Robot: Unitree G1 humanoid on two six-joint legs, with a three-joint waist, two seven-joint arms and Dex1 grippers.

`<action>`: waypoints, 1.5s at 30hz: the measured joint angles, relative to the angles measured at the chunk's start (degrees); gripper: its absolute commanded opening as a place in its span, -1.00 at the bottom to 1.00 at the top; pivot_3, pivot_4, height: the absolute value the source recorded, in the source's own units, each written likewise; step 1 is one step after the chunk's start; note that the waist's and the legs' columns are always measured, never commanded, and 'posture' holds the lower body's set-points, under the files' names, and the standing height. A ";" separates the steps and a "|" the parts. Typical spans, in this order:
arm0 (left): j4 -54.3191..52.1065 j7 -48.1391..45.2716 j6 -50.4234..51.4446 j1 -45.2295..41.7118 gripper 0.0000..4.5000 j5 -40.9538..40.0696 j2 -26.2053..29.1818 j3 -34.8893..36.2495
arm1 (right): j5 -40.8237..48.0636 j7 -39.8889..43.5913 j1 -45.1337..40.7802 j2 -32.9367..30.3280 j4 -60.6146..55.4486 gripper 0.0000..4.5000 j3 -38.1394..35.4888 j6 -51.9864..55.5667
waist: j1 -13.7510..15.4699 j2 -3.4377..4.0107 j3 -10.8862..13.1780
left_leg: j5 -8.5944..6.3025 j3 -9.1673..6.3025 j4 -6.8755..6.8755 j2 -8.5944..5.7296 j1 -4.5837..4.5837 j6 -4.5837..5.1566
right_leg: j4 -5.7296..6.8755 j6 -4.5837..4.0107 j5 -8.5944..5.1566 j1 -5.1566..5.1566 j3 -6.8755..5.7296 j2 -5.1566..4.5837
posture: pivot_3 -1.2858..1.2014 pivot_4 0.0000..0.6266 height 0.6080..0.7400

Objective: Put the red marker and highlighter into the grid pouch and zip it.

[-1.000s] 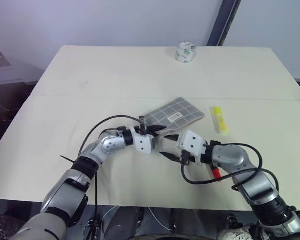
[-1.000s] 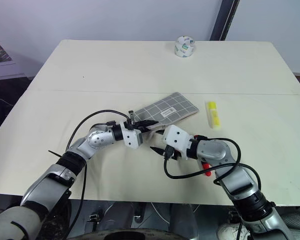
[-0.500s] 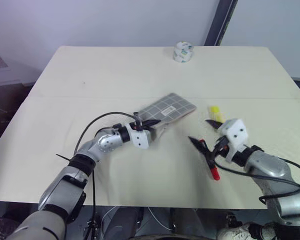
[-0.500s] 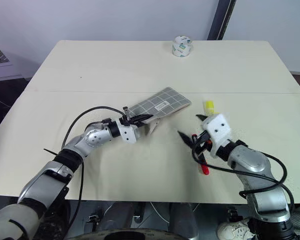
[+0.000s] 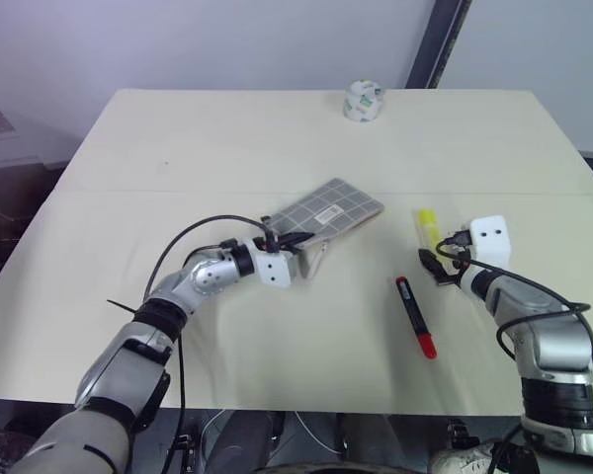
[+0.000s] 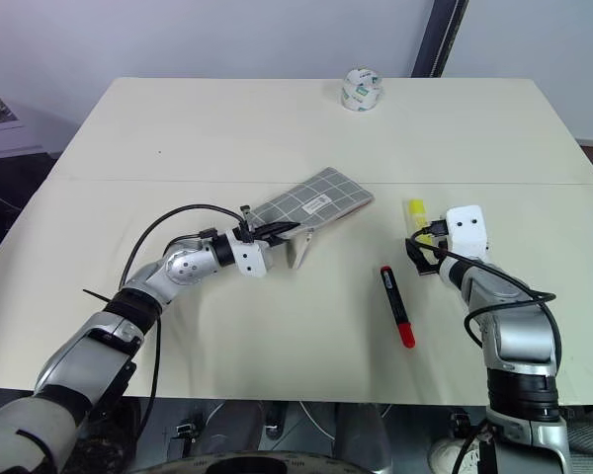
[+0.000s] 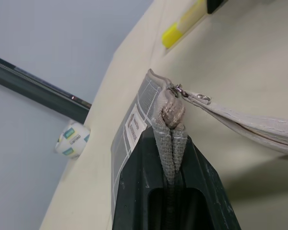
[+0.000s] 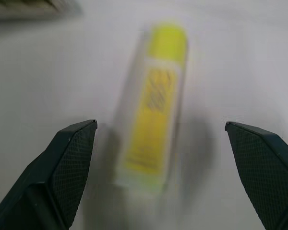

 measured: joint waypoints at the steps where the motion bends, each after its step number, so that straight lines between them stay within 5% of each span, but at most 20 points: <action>1: -0.39 -0.66 0.28 0.24 -1.00 -0.86 0.07 0.35 | 0.61 0.22 -0.02 0.00 -0.01 0.61 -0.11 0.50 | 0.02 0.00 0.00 | 0.00 0.00 0.00 0.01 0.00 0.00 | 0.00 0.00 0.00 0.00 -0.01 0.01 | 0.03 -0.52 1.00; 7: -4.96 -14.48 6.85 2.12 -1.00 -20.60 -1.39 4.55 | 1.70 0.62 -0.01 -0.07 -0.09 -0.62 -0.16 1.05 | 0.06 -0.01 0.01 | 0.00 -0.01 0.09 -0.02 0.00 0.01 | -0.06 0.00 0.00 -0.06 -0.02 -0.03 | 0.03 -0.52 1.00; 12: -5.15 -27.47 12.57 1.31 -1.00 -32.22 -1.43 8.56 | 2.34 2.93 0.06 -2.01 -0.15 -0.61 -1.18 -1.77 | -0.05 0.01 0.02 | 0.01 0.00 0.05 -0.01 -0.03 0.02 | -0.03 0.00 0.00 0.00 -0.01 -0.02 | 0.03 -0.52 1.00; 15: -5.06 -34.56 18.20 -0.17 -1.00 -38.38 -2.58 11.35 | 6.19 11.12 0.30 -6.27 -4.03 -0.61 -3.56 -7.95 | -0.10 0.04 0.10 | 0.01 0.00 0.05 -0.02 -0.13 0.04 | -0.04 0.01 -0.01 0.02 -0.02 -0.02 | 0.03 -0.52 1.00; 21: -4.92 -42.42 20.26 -1.17 -1.00 -40.55 -3.88 13.53 | 5.89 20.64 4.34 -14.85 -7.63 -0.61 -2.14 -15.19 | -0.04 -0.10 0.16 | -0.02 0.01 0.06 -0.02 -0.12 0.08 | -0.07 0.02 -0.01 0.06 -0.03 -0.04 | 0.03 -0.52 1.00; 45: -4.57 -41.82 19.02 -0.99 -1.00 -36.63 -6.51 15.59 | 10.63 26.33 9.20 -17.80 -14.46 -0.61 -1.49 -14.75 | 0.02 -0.13 0.18 | -0.02 0.02 0.14 -0.02 -0.13 0.07 | -0.08 0.01 -0.01 0.07 0.01 -0.05 | 0.03 -0.52 1.00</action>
